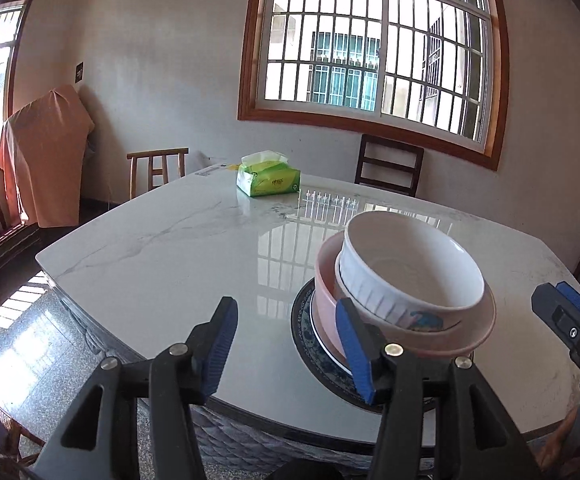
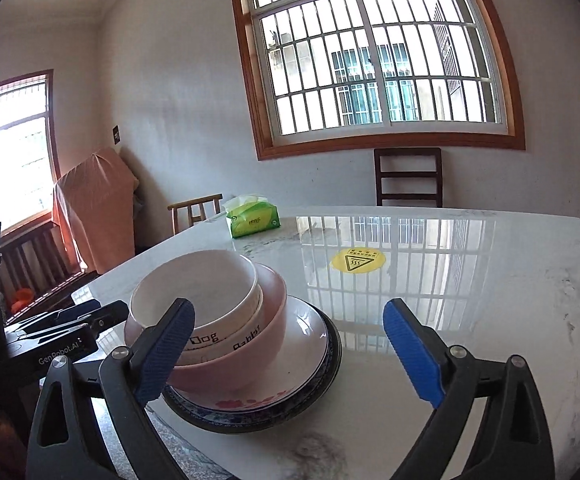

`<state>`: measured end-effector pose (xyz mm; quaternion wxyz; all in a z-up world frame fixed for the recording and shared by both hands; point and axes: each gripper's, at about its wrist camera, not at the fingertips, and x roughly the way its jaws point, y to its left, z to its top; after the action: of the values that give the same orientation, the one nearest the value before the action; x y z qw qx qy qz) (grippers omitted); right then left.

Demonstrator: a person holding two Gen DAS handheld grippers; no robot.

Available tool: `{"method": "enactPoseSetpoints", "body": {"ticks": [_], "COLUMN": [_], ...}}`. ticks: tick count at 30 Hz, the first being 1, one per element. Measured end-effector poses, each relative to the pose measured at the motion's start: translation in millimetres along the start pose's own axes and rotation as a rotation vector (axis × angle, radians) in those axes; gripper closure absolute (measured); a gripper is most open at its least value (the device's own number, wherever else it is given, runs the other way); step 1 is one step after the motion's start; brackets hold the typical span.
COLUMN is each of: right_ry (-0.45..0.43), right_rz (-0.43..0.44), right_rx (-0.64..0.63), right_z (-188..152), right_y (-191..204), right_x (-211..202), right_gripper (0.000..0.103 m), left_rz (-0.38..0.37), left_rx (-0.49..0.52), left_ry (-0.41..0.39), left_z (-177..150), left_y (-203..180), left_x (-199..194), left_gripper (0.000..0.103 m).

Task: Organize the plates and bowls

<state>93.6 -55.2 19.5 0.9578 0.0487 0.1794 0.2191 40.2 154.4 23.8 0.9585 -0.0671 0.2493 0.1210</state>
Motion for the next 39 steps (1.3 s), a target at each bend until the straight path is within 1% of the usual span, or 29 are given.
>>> {"method": "enactPoseSetpoints", "body": {"ticks": [2, 5, 7, 10, 13, 15, 16, 18, 19, 20, 21, 24, 27, 29, 32, 33, 36, 39], "right_ry": [-0.005, 0.008, 0.005, -0.008, -0.013, -0.021, -0.021, -0.027, -0.031, -0.033, -0.036, -0.051, -0.065, -0.072, -0.082, -0.085, -0.088, -0.09], "right_rz": [-0.013, -0.017, -0.023, -0.032, -0.036, -0.036, -0.036, -0.038, -0.037, -0.038, -0.04, -0.038, -0.036, -0.038, -0.043, -0.043, -0.045, -0.048], "right_rx": [0.0, -0.012, -0.016, -0.026, -0.039, -0.04, -0.043, -0.047, -0.047, -0.045, -0.042, -0.028, -0.022, -0.026, -0.034, -0.033, -0.026, -0.023], "right_z": [-8, -15, -17, -19, -20, -20, -21, -23, -23, -24, -24, -23, -23, -24, -26, -26, -27, -29], "right_y": [1, 4, 5, 7, 9, 10, 11, 12, 13, 14, 13, 11, 13, 13, 15, 14, 12, 11], "right_x": [-8, -16, -21, -31, -38, -43, -45, -50, -53, -56, -58, -65, -72, -77, -84, -86, -92, -95], "right_gripper": [0.004, 0.004, 0.004, 0.003, 0.002, 0.002, 0.002, 0.002, 0.002, 0.002, 0.002, 0.002, 0.001, 0.001, 0.001, 0.001, 0.001, 0.0], "left_rz": [0.014, 0.019, 0.042, 0.059, 0.026, 0.019, 0.024, 0.059, 0.074, 0.083, 0.085, 0.04, -0.02, -0.066, -0.133, -0.136, -0.103, -0.095], "left_rx": [0.015, 0.032, 0.047, 0.05, 0.018, -0.002, -0.002, 0.021, 0.047, 0.075, 0.095, 0.115, 0.116, 0.108, 0.099, 0.099, 0.12, 0.143], "left_ry": [-0.011, -0.026, -0.045, -0.086, -0.097, -0.117, -0.132, -0.187, -0.215, -0.233, -0.249, -0.304, -0.331, -0.327, -0.298, -0.296, -0.306, -0.294], "left_z": [-7, -15, -20, -25, -26, -26, -26, -29, -29, -29, -29, -30, -31, -30, -27, -27, -29, -32], "left_y": [-2, -4, -6, -6, 0, 3, 4, 1, -3, -8, -12, -19, -23, -25, -27, -28, -35, -39], "left_x": [-2, -8, -12, -21, -31, -39, -44, -61, -68, -75, -82, -104, -119, -124, -127, -128, -133, -134], "left_gripper": [0.051, 0.051, 0.05, 0.045, 0.042, 0.037, 0.036, 0.034, 0.032, 0.023, 0.019, 0.019, 0.018, 0.018, 0.018, 0.018, 0.016, 0.014]}}
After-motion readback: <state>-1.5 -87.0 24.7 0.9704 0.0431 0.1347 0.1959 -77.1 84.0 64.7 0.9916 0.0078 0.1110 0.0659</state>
